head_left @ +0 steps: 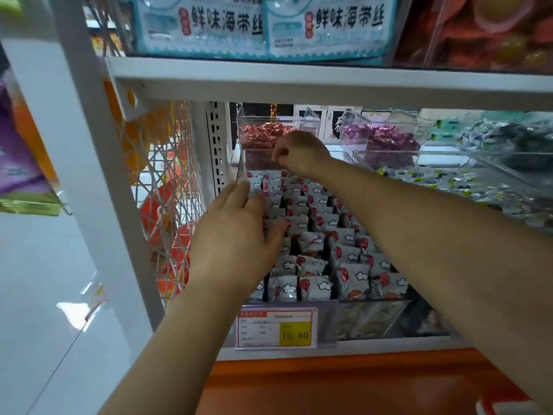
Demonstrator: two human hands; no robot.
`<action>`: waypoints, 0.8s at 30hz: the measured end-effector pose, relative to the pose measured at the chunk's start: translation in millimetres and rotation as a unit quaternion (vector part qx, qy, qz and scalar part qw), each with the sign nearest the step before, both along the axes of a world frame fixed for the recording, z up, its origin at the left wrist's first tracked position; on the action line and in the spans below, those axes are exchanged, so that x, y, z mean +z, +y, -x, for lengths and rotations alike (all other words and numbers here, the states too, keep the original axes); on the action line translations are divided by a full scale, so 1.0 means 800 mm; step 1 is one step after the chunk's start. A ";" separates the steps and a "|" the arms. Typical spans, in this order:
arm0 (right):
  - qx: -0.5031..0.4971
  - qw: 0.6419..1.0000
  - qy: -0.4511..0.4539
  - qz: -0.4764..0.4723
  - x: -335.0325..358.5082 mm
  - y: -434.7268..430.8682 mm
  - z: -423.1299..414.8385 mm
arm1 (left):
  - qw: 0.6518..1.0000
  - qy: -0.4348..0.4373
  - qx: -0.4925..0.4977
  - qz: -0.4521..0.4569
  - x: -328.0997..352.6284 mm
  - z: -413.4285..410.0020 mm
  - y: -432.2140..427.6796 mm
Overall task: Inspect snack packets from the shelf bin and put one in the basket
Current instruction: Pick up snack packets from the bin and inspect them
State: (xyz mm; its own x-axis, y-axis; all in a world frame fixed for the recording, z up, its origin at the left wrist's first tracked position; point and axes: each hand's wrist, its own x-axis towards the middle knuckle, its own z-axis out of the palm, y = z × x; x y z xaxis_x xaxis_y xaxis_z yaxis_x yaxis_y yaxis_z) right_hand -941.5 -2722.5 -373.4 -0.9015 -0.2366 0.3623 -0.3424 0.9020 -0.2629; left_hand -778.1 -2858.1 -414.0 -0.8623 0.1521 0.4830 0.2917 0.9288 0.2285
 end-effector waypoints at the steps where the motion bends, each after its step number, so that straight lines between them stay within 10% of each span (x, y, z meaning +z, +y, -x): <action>1: -0.014 0.999 0.017 -0.027 -0.004 -0.002 0.006 | 1.000 0.001 0.000 0.000 0.000 0.000 0.000; 8: -0.076 0.985 0.055 -0.142 -0.021 -0.027 0.018 | 1.000 0.005 -0.002 -0.005 -0.001 -0.001 -0.002; 16: -0.049 0.979 0.101 0.168 0.032 0.002 -0.043 | 1.000 -0.001 -0.005 -0.016 0.001 -0.004 -0.002; 24: -0.022 0.860 0.057 0.507 0.015 0.071 -0.197 | 0.998 0.054 0.010 -0.031 0.019 -0.029 0.000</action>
